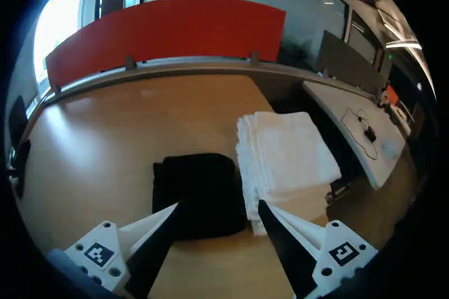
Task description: Fold towel
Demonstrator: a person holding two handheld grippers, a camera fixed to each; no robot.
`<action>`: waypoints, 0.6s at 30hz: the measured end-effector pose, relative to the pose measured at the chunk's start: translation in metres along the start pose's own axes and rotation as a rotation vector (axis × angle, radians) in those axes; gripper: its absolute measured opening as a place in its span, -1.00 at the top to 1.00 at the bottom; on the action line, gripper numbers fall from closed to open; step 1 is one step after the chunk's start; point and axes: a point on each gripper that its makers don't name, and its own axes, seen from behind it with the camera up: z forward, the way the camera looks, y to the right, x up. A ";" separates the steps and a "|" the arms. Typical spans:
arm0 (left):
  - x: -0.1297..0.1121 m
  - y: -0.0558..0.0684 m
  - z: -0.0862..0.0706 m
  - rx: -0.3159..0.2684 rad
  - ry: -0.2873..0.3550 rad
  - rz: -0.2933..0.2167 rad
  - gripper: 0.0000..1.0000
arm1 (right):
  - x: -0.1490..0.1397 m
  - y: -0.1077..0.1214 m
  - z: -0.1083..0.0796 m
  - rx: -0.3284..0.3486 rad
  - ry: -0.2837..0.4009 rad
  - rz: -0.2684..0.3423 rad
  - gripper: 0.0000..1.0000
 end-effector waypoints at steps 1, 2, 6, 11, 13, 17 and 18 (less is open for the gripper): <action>0.002 -0.001 0.000 0.003 0.005 -0.005 -0.83 | 0.005 -0.002 -0.002 0.003 0.020 0.004 -1.00; 0.003 -0.003 0.000 0.005 0.011 -0.010 -0.83 | 0.010 -0.005 -0.004 0.006 0.040 0.009 -1.00; 0.013 -0.009 -0.001 0.018 0.035 -0.023 -0.83 | 0.030 -0.014 -0.011 0.013 0.122 0.017 -1.00; 0.028 -0.018 -0.005 0.039 0.081 -0.040 -0.83 | 0.054 -0.025 -0.023 0.026 0.212 0.020 -1.00; 0.035 -0.021 -0.007 0.045 0.102 -0.051 -0.83 | 0.064 -0.030 -0.029 0.034 0.247 0.031 -1.00; 0.046 -0.027 -0.011 0.055 0.145 -0.075 -0.83 | 0.080 -0.038 -0.038 0.045 0.306 0.045 -1.00; 0.048 -0.028 -0.012 0.057 0.157 -0.081 -0.83 | 0.083 -0.040 -0.040 0.045 0.319 0.043 -1.00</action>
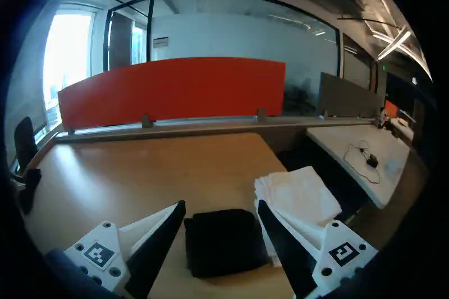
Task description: Fold towel
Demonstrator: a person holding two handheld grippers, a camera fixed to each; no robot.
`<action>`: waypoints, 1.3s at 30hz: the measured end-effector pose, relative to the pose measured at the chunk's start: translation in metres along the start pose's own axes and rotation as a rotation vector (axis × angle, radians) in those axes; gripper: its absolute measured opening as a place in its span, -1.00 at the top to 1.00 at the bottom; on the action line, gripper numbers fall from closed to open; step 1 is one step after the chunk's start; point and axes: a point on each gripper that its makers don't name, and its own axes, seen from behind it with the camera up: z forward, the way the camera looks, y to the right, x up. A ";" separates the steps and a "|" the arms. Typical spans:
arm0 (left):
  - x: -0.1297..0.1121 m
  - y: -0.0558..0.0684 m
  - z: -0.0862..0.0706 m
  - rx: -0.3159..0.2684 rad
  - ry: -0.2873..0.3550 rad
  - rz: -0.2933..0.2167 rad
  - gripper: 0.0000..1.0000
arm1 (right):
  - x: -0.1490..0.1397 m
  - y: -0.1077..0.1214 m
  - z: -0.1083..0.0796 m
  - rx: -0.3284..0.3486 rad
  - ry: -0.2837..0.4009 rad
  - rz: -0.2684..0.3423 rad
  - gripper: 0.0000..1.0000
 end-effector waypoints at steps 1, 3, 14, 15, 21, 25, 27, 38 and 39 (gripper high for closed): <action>0.003 -0.001 -0.001 0.002 0.010 -0.005 -0.83 | 0.003 -0.001 -0.001 0.000 0.011 -0.004 -1.00; 0.008 -0.005 -0.002 0.009 0.034 -0.014 -0.83 | 0.007 -0.003 -0.003 -0.001 0.030 -0.013 -1.00; 0.044 -0.022 -0.005 0.054 0.160 -0.039 -0.82 | 0.030 -0.017 -0.010 0.005 0.113 -0.016 -1.00; 0.047 -0.024 -0.005 0.058 0.171 -0.045 -0.82 | 0.033 -0.020 -0.011 0.009 0.121 -0.015 -1.00; 0.062 -0.035 -0.007 0.079 0.218 -0.073 -0.83 | 0.053 -0.030 -0.015 0.013 0.166 -0.020 -1.00; 0.071 -0.043 -0.009 0.090 0.247 -0.084 -0.83 | 0.067 -0.044 -0.018 0.026 0.195 -0.026 -1.00; 0.077 -0.045 -0.010 0.092 0.263 -0.088 -0.83 | 0.074 -0.052 -0.020 0.036 0.210 -0.027 -1.00; 0.105 -0.050 -0.019 0.090 0.344 -0.085 -0.83 | 0.092 -0.106 -0.024 0.083 0.259 -0.055 -1.00; 0.107 -0.051 -0.019 0.090 0.351 -0.085 -0.83 | 0.094 -0.112 -0.025 0.089 0.262 -0.057 -1.00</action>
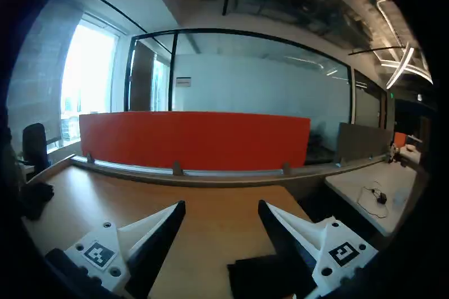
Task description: Fold towel
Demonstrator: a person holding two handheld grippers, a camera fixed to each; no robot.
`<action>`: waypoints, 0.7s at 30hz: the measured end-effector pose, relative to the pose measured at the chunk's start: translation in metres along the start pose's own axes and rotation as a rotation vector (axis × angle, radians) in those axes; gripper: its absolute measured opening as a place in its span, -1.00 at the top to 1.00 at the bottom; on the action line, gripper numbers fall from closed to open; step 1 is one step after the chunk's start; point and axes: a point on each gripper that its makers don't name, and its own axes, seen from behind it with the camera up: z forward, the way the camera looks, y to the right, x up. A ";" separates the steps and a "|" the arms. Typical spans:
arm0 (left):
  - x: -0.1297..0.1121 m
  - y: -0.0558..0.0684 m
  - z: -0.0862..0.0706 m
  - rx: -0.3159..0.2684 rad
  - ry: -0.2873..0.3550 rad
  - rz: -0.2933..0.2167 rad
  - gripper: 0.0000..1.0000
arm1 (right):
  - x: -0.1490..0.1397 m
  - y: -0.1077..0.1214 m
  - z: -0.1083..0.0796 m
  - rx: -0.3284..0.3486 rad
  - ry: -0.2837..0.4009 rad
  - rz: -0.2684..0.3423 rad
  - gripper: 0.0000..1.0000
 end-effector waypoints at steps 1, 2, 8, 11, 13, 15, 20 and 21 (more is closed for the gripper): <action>0.002 -0.001 0.000 0.001 0.007 0.000 -0.83 | 0.002 -0.006 0.000 0.005 0.004 0.000 -1.00; 0.004 -0.001 0.000 0.001 0.013 0.000 -0.83 | 0.004 -0.011 0.000 0.009 0.007 -0.001 -1.00; 0.012 -0.005 0.000 -0.002 0.041 -0.010 -0.83 | 0.023 -0.048 0.000 0.043 0.037 0.012 -1.00; 0.015 -0.007 -0.001 0.001 0.057 -0.012 -0.83 | 0.029 -0.065 -0.001 0.057 0.049 0.007 -1.00; 0.017 -0.008 -0.001 0.001 0.064 -0.014 -0.83 | 0.030 -0.075 -0.001 0.062 0.051 0.003 -1.00; 0.018 -0.009 -0.001 -0.001 0.071 -0.016 -0.83 | 0.031 -0.085 -0.001 0.066 0.050 0.001 -1.00; 0.022 -0.011 -0.001 -0.005 0.086 -0.013 -0.83 | 0.037 -0.103 -0.003 0.067 0.056 0.013 -1.00; 0.022 -0.011 -0.001 -0.006 0.089 -0.016 -0.83 | 0.038 -0.107 -0.004 0.069 0.058 0.015 -1.00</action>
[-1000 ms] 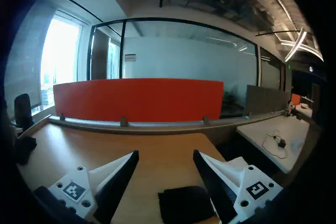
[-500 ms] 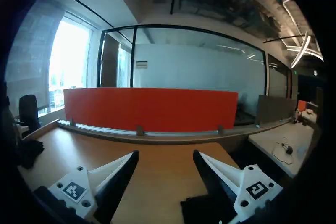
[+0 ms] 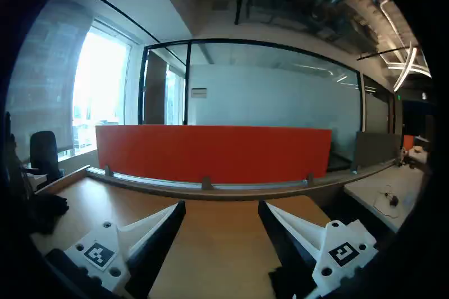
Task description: Fold towel
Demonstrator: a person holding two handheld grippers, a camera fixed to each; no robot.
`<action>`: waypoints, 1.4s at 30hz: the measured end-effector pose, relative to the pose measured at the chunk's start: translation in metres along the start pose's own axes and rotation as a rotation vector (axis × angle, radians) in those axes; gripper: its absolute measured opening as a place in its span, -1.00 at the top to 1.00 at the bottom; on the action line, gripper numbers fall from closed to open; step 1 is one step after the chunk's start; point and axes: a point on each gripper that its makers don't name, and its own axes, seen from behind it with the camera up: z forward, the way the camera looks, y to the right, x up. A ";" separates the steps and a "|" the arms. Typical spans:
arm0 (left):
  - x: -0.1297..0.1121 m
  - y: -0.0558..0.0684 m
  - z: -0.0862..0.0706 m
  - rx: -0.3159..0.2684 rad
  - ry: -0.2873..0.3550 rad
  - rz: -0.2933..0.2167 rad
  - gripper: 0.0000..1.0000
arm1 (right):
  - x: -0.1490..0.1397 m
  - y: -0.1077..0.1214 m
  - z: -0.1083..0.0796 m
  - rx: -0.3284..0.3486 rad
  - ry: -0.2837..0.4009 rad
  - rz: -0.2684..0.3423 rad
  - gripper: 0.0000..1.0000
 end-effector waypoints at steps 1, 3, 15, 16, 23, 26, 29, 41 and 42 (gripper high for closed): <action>0.000 0.000 0.000 0.000 0.003 -0.003 -0.83 | 0.000 -0.003 0.000 0.003 0.001 0.002 -1.00; 0.000 -0.001 0.000 0.000 0.008 -0.009 -0.83 | 0.000 -0.008 -0.001 0.005 0.001 0.003 -1.00; 0.008 0.003 -0.001 -0.012 0.070 0.023 -0.83 | 0.009 -0.026 -0.010 0.011 -0.024 -0.010 -1.00; 0.008 0.003 -0.001 -0.011 0.076 0.025 -0.83 | 0.010 -0.028 -0.011 0.012 -0.025 -0.013 -1.00; -0.007 -0.007 -0.003 0.013 0.091 0.024 -0.83 | 0.019 -0.035 -0.015 0.012 -0.029 -0.018 -1.00; -0.018 -0.011 -0.004 0.019 0.092 0.026 -0.83 | 0.023 -0.038 -0.016 0.006 -0.027 -0.006 -1.00; -0.028 -0.013 -0.005 0.020 0.097 0.023 -0.83 | 0.026 -0.041 -0.018 0.002 -0.018 0.008 -1.00; -0.060 -0.018 -0.001 0.014 0.142 0.046 -0.83 | 0.010 -0.042 -0.027 -0.021 -0.007 -0.005 -1.00; -0.065 -0.018 0.000 0.013 0.145 0.044 -0.83 | 0.008 -0.043 -0.028 -0.022 -0.005 -0.006 -1.00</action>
